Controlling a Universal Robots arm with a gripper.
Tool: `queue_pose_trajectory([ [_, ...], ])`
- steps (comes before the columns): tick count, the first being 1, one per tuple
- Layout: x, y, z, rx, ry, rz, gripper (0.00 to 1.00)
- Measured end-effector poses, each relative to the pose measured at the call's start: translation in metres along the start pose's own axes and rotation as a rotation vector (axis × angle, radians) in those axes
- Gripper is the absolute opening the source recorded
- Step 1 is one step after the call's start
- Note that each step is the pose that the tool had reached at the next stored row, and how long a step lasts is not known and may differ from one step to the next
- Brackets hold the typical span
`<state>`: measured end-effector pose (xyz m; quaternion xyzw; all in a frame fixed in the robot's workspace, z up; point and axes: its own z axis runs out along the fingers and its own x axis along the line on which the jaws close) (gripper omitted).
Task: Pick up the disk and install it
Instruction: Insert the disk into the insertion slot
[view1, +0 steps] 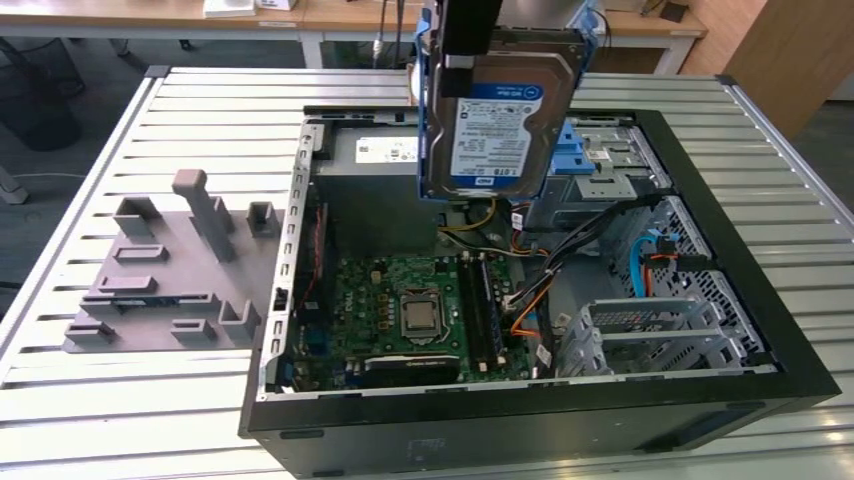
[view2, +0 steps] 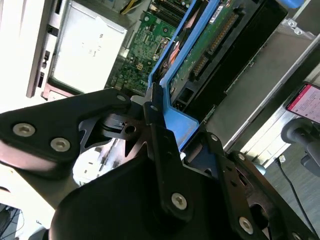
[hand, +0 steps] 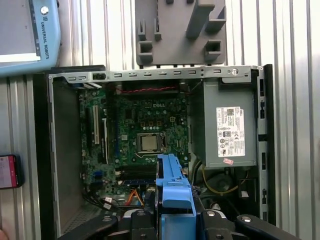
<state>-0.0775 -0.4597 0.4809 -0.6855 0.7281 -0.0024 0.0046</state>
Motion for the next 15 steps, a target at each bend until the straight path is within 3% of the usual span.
queue_pose_trajectory([
  [5,0.0181,-0.0011,0.0007,0.0001,-0.0002,0.0,0.36],
  [9,0.0288,-0.0018,0.0016,0.0001,-0.0001,0.0,0.36],
  [15,0.0314,-0.0063,0.0045,-0.0032,0.0002,-0.024,0.36],
])
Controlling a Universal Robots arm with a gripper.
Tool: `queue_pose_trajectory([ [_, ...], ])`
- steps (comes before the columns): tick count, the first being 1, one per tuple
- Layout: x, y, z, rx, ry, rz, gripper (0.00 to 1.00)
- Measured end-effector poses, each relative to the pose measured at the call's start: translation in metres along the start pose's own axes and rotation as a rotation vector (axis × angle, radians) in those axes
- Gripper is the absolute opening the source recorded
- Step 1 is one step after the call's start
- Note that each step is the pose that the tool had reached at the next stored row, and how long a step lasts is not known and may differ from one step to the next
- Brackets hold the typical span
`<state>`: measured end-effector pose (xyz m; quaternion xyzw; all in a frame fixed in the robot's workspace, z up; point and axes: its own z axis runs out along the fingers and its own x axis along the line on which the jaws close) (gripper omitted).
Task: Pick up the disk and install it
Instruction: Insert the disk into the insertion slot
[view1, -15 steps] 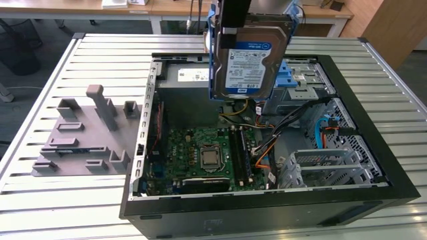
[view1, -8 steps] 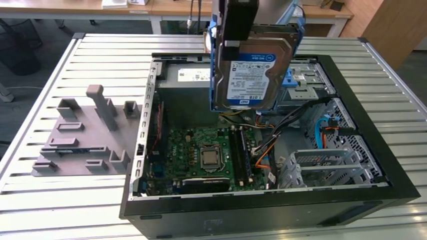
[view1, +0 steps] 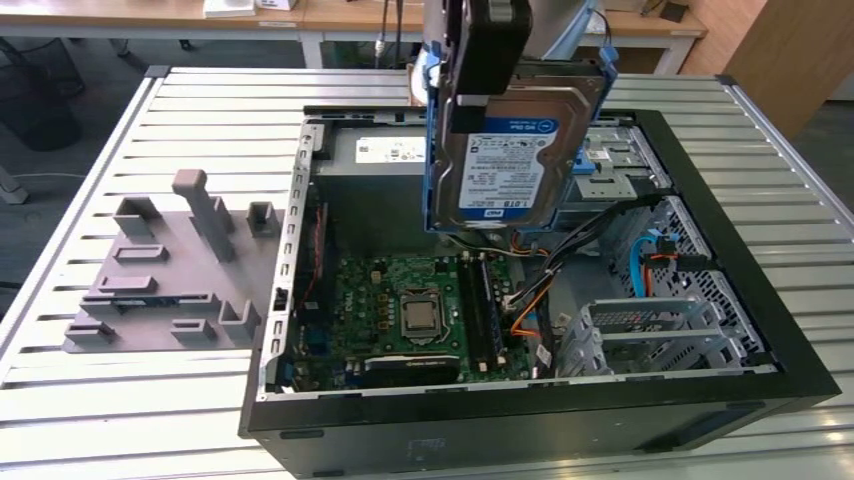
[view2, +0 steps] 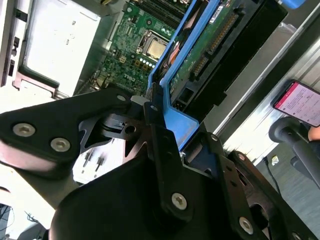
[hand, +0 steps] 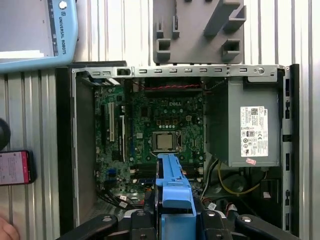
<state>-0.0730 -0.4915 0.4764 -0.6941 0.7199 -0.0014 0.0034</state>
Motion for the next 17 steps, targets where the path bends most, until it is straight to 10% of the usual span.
queue_pose_trajectory([
  [10,0.0256,-0.0031,0.004,0.0,-0.0007,0.0,0.36],
  [17,0.029,-0.0266,0.0056,-0.0007,-0.0005,0.0,0.36],
])
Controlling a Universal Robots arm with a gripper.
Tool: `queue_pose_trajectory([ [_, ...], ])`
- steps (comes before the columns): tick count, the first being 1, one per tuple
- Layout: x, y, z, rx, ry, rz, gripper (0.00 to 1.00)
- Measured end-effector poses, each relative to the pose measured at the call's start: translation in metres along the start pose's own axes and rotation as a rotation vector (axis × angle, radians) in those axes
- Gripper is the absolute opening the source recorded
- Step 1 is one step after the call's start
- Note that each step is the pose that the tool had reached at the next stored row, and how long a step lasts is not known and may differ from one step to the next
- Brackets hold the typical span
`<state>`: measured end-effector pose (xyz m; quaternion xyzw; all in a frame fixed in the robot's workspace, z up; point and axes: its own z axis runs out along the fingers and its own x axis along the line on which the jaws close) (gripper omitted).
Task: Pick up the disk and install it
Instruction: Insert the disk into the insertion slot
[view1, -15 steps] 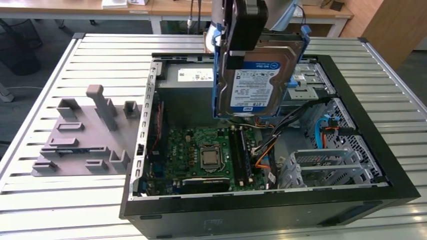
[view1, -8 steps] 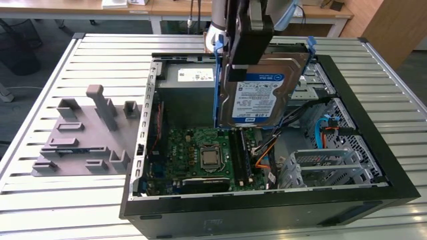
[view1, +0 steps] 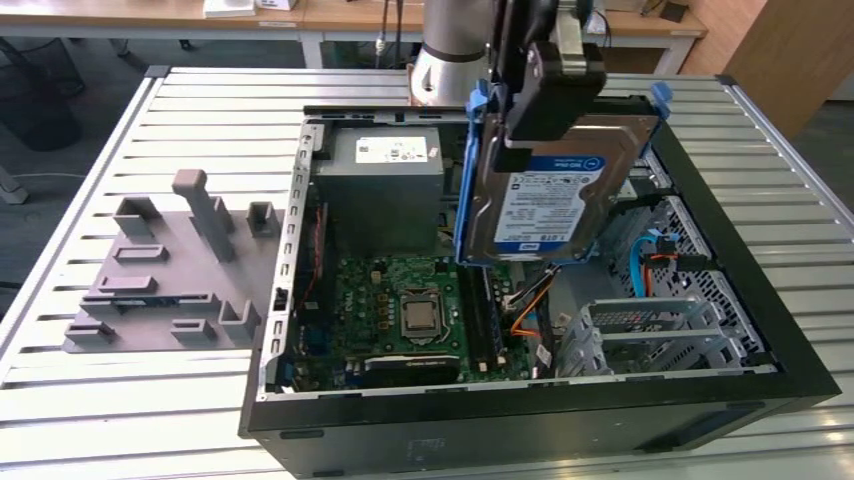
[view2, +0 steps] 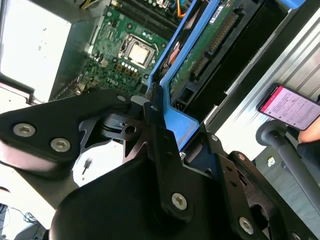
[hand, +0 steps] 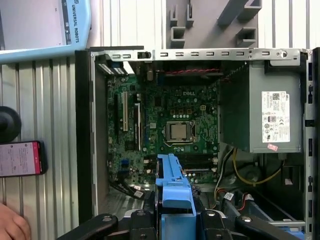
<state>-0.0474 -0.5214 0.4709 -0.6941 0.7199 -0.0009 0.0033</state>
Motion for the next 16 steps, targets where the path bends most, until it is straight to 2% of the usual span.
queue_pose_trajectory([
  [3,0.0029,-0.0062,0.0012,-0.0001,0.0,0.0,0.36],
  [9,0.0159,-0.0094,0.0042,-0.0001,0.0001,0.0,0.36],
  [16,0.0164,-0.01,0.0045,-0.0001,0.0005,0.0,0.36],
])
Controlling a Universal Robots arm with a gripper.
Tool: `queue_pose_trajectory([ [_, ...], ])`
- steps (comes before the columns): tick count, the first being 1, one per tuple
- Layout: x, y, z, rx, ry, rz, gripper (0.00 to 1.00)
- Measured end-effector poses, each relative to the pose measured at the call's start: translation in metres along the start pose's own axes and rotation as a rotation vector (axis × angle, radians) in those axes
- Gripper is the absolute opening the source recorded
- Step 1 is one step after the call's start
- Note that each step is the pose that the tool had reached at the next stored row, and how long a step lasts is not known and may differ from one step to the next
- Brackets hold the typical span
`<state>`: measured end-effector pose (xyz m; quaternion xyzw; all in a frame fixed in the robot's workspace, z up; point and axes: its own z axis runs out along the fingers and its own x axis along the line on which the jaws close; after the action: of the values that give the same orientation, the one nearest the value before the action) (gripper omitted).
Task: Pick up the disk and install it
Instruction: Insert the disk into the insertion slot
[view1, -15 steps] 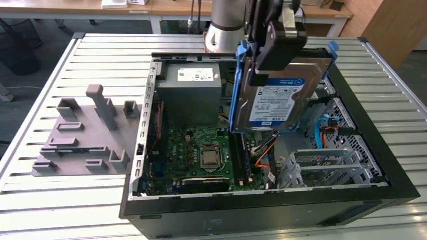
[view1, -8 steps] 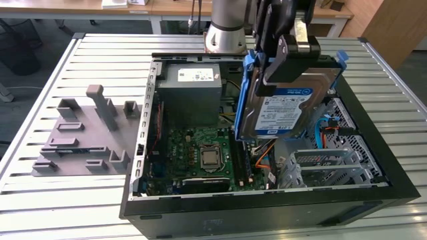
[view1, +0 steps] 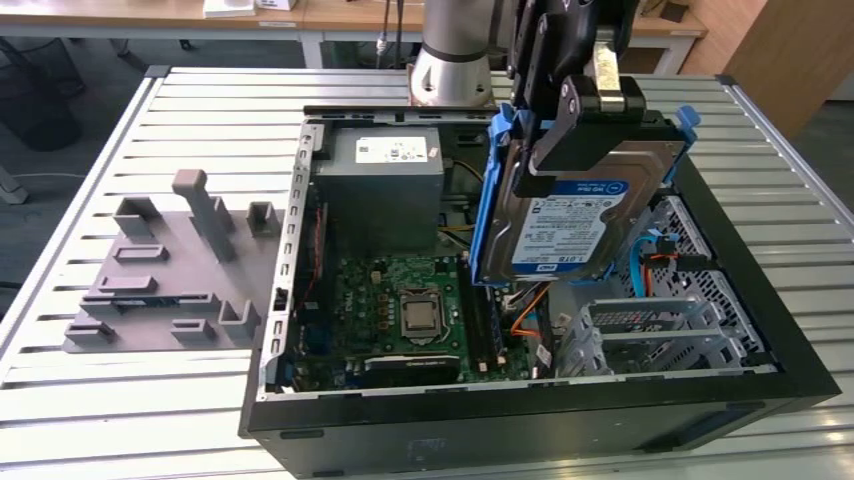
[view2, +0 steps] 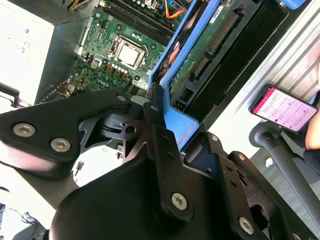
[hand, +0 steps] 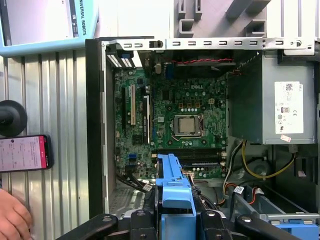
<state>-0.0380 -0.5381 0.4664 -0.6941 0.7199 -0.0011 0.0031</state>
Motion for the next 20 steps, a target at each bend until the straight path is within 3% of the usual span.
queue_pose_trajectory([
  [9,0.0,-0.0013,0.0002,0.0001,-0.0001,0.0,0.36],
  [14,-0.0005,-0.0136,0.0011,-0.0006,0.0,0.0,0.36],
  [20,0.0101,-0.0174,0.0066,-0.0008,-0.0005,0.0,0.36],
])
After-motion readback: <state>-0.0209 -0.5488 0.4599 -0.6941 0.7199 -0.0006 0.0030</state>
